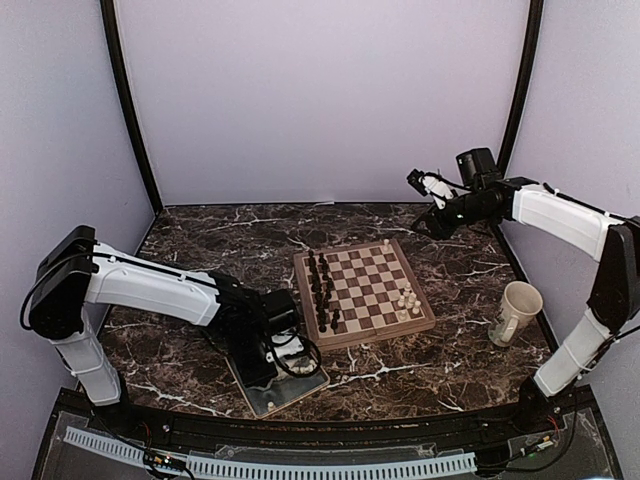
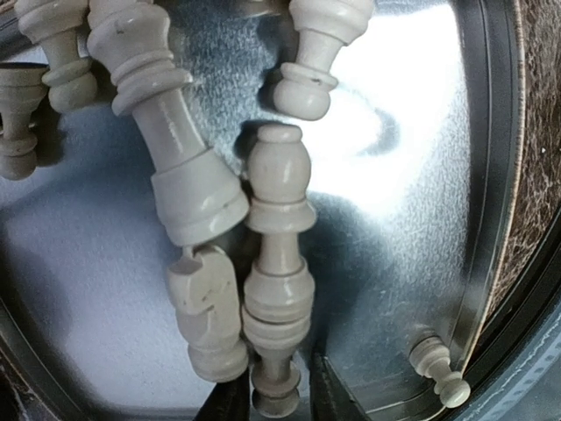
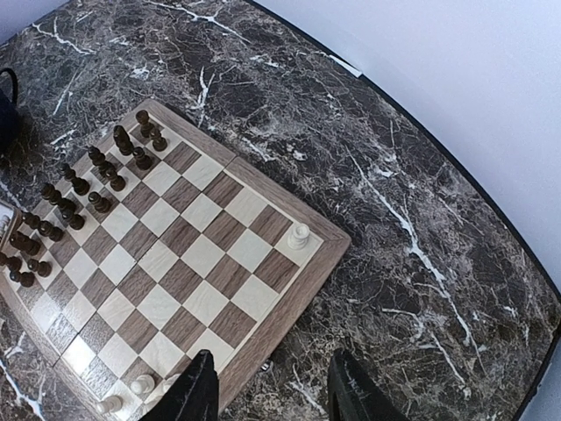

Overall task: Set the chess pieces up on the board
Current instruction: Pick up the chess pile from the storage box.

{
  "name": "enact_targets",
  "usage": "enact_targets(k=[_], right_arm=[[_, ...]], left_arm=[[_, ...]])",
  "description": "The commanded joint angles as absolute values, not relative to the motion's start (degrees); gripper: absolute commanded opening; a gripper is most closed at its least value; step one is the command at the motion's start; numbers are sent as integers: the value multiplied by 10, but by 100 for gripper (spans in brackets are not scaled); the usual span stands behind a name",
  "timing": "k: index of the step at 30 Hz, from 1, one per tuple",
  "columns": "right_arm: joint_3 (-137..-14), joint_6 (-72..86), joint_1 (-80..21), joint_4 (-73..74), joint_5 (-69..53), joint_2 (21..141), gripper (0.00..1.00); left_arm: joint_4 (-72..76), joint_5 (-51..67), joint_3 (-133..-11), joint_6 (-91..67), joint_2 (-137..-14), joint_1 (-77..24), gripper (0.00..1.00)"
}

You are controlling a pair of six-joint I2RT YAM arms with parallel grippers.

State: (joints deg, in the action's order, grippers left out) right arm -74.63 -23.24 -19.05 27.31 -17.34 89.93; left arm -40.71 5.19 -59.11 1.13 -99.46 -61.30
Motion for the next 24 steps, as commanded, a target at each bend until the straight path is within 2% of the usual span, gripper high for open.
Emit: enact_targets(k=[1,5,10,16,24], right_arm=[[-758,-225,-189,276,-188,908,44],[-761,-223,-189,281,-198,909,44],[-766,-204,-191,282,-249,902,43],[-774,-169,-203,288,-341,905,43],[-763,-134,-267,309,-419,933,45]], left_arm=[[-407,21,-588,-8,-1013,-628,25],[-425,12,-595,-17,-1018,-630,13],[-448,9,-612,-18,-977,-630,3],[-396,21,-613,-33,-911,-629,1],[-268,18,-567,-77,-849,-623,0]])
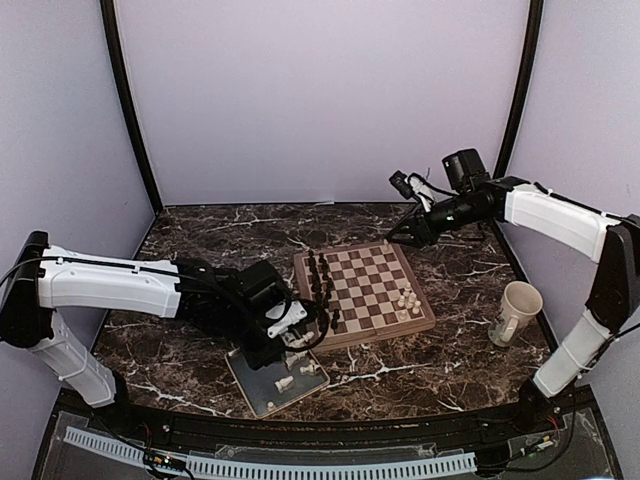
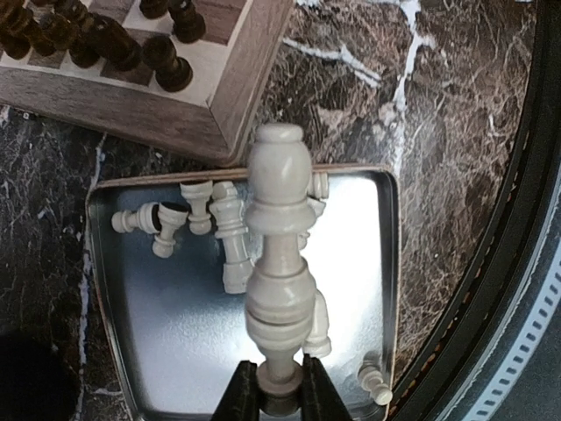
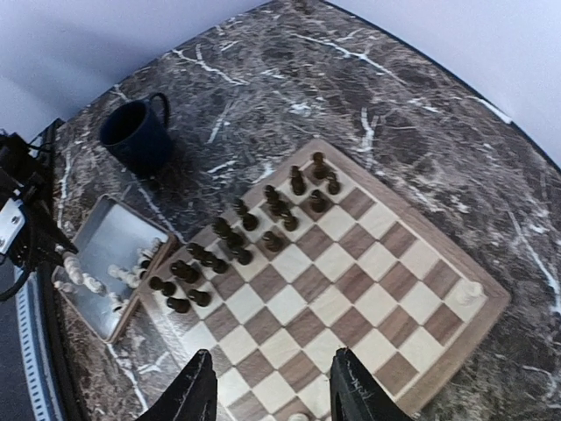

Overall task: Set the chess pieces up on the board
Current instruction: Pick up the chess pile from the storage box, then pass from the left arm to the right

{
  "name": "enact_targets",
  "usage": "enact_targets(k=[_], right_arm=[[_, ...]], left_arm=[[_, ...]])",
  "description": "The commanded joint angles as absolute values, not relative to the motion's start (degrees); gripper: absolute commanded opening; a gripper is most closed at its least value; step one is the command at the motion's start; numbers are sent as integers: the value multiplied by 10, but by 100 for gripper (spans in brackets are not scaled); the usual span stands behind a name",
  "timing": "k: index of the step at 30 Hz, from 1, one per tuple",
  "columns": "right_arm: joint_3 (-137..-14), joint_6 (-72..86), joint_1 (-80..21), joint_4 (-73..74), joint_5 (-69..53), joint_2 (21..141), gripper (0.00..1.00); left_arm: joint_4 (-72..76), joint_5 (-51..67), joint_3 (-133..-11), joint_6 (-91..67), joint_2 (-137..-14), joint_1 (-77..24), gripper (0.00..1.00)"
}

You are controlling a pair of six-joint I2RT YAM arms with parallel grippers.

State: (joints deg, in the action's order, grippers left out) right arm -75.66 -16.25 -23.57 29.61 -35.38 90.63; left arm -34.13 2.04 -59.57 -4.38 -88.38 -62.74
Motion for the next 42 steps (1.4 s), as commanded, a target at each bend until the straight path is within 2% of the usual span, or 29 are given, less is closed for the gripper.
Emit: enact_targets(k=[1,6,10,17,29,35,42], right_arm=[[-763,-128,-276,312,-431,941,45],[-761,-82,-314,304,-499,980,48],[-805,-70,-345,340,-551,1035,51],[-864,-46,-389,351,-613,1092,52],[-873,-36,-442,340,-621,1094,52],[-879,-38,-452,338,-619,1098,42],[-878,-51,-461,343,-610,1095,22]], left_arm=[[-251,21,-559,-84,-842,-622,0],[-165,4,-514,-135,-795,-621,0],[-96,-6,-477,-162,-759,-620,0],[-54,-6,-468,-186,-757,-620,1],[-27,5,-466,-193,-770,-620,1],[-27,6,-468,-191,-773,-620,1],[-27,4,-467,-192,-775,-620,1]])
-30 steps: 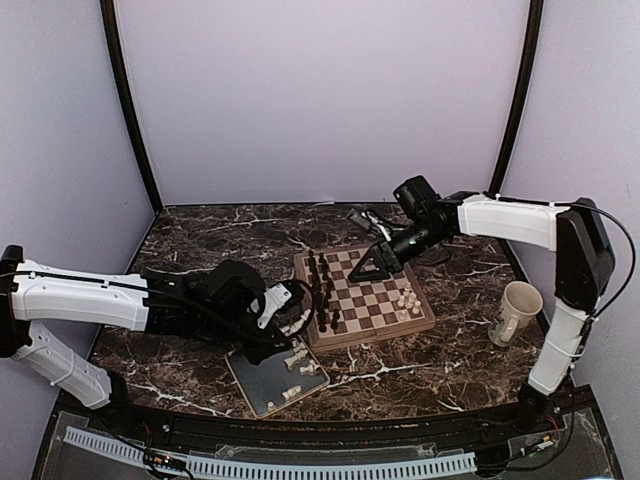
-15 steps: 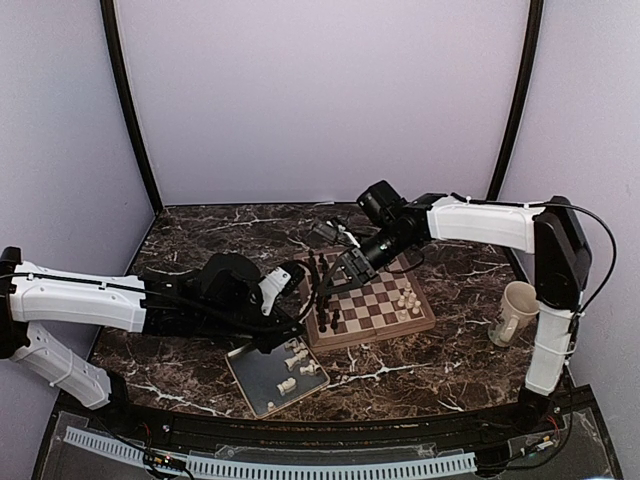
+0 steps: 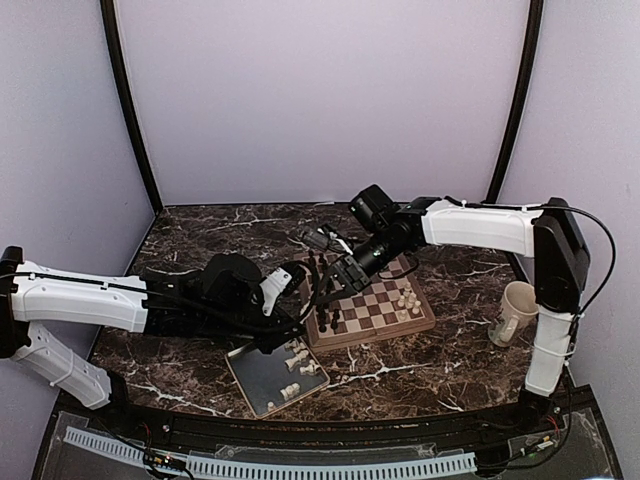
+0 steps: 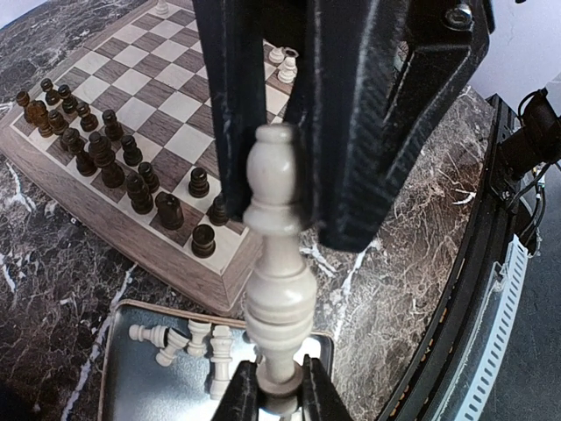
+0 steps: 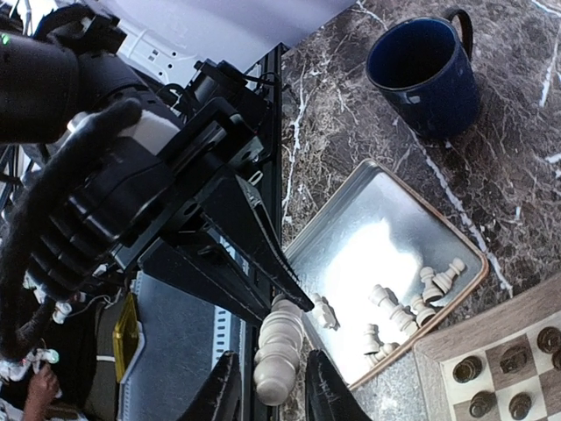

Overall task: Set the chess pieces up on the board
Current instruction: Pass from the left arm to the right

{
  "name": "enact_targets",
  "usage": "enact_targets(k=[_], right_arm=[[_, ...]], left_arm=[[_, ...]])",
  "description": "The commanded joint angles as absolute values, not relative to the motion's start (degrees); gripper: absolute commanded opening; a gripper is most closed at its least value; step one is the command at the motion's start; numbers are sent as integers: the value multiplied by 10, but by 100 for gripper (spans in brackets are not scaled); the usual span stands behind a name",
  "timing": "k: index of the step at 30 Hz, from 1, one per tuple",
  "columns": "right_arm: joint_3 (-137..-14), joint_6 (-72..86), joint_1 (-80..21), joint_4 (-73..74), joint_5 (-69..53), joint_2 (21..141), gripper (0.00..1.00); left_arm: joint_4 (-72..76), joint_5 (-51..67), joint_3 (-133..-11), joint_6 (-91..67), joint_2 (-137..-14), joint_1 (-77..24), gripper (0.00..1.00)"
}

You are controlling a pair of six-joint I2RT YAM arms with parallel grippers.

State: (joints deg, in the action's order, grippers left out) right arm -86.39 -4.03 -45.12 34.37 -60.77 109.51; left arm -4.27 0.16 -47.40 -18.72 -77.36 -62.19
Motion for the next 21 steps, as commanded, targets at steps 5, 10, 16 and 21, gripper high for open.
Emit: enact_targets(k=[5,10,16,21], right_arm=[[-875,-52,-461,335,-593,1086,11],[-876,-63,-455,336,-568,1068,8],[-877,-86,-405,351,-527,1044,7],[-869,-112,-336,350,-410,1016,7]], left_arm=[[-28,4,-467,-191,-779,-620,1],[-31,2,-465,-191,-780,-620,1],[-36,0,-465,-192,-783,-619,1],[-34,3,-464,-192,-785,-619,1]])
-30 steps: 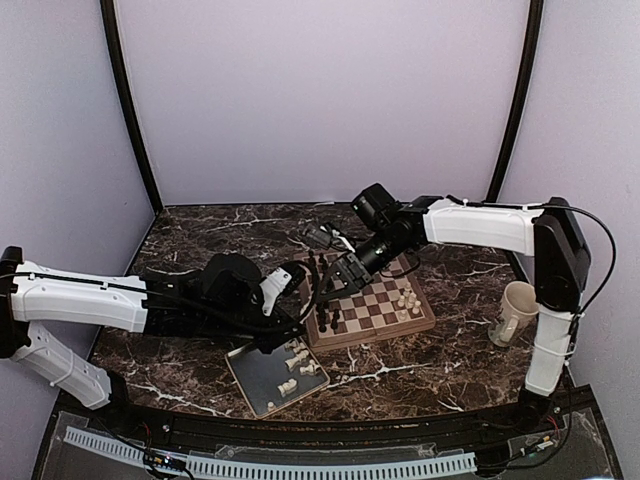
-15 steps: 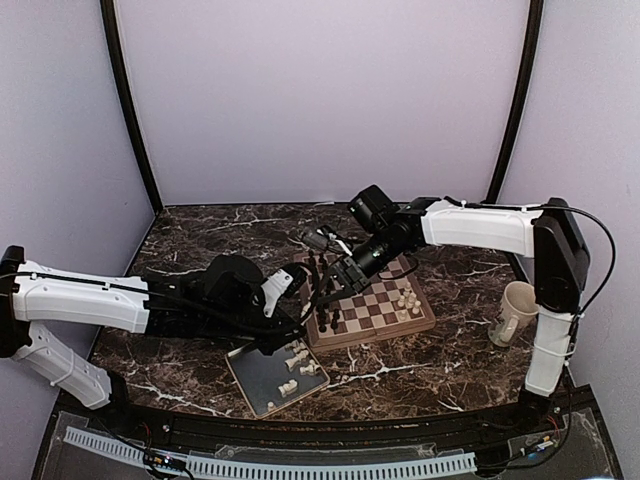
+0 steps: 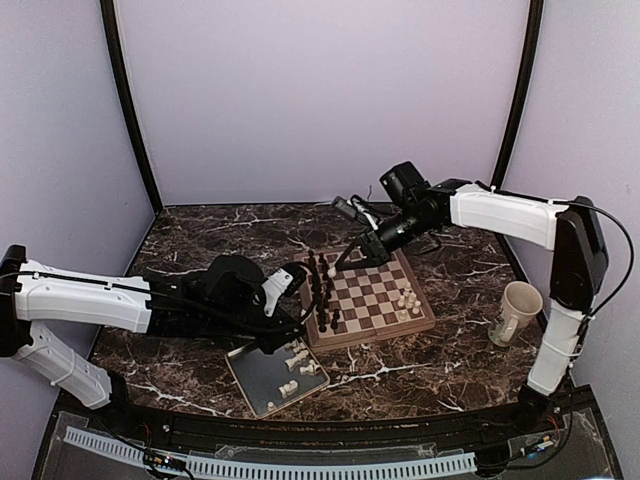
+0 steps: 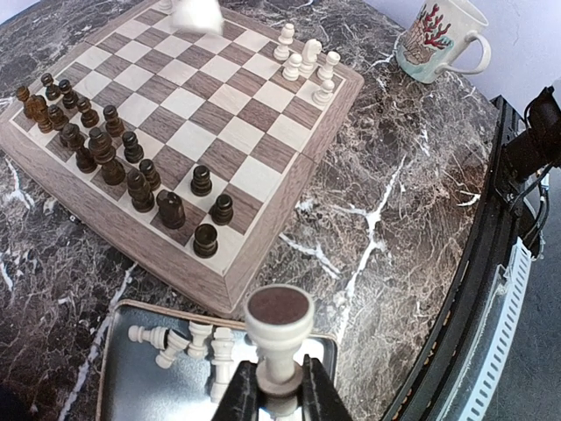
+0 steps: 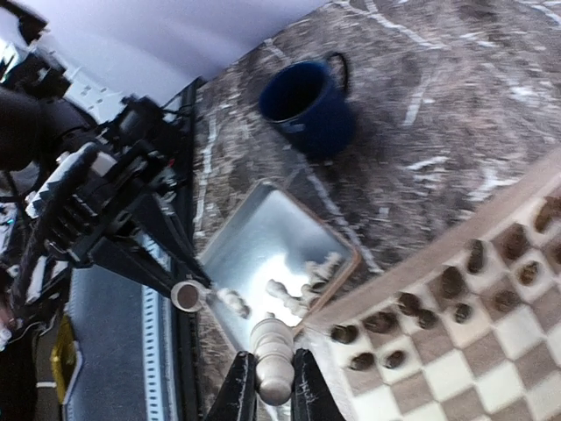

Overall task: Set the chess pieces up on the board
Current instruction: Pass from the left arm to the right, then place the bishop on f1.

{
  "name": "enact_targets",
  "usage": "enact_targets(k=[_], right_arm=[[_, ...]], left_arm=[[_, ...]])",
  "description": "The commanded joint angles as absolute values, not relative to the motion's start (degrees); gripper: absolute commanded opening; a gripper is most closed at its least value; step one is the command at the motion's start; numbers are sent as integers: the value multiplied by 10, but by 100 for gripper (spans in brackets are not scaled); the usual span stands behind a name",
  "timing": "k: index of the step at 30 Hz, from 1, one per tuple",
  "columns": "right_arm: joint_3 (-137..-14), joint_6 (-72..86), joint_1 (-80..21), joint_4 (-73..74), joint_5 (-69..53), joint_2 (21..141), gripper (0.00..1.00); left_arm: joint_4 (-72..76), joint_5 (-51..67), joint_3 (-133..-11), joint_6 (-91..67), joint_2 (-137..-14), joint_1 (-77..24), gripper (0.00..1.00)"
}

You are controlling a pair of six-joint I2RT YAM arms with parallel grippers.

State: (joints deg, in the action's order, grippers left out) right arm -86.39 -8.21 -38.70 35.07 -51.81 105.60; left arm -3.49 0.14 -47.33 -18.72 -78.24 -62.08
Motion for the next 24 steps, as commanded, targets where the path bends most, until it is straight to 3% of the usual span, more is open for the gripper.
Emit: enact_targets(k=[1,5,9,24], right_arm=[[-866,-119,-324,345,-366,1011,7],[-835,-147,-301,312,-172,996,6],[-810,-176,-297,292,-66,1002,5],[-839,-151,-258,322,-41,1113,6]], left_arm=[[-34,4,-464,-191,-785,-619,1],[-33,7,-470,-188,-790,-619,1],[-34,11,-476,-186,-794,-619,1],[-43,16,-484,-185,-799,-619,2]])
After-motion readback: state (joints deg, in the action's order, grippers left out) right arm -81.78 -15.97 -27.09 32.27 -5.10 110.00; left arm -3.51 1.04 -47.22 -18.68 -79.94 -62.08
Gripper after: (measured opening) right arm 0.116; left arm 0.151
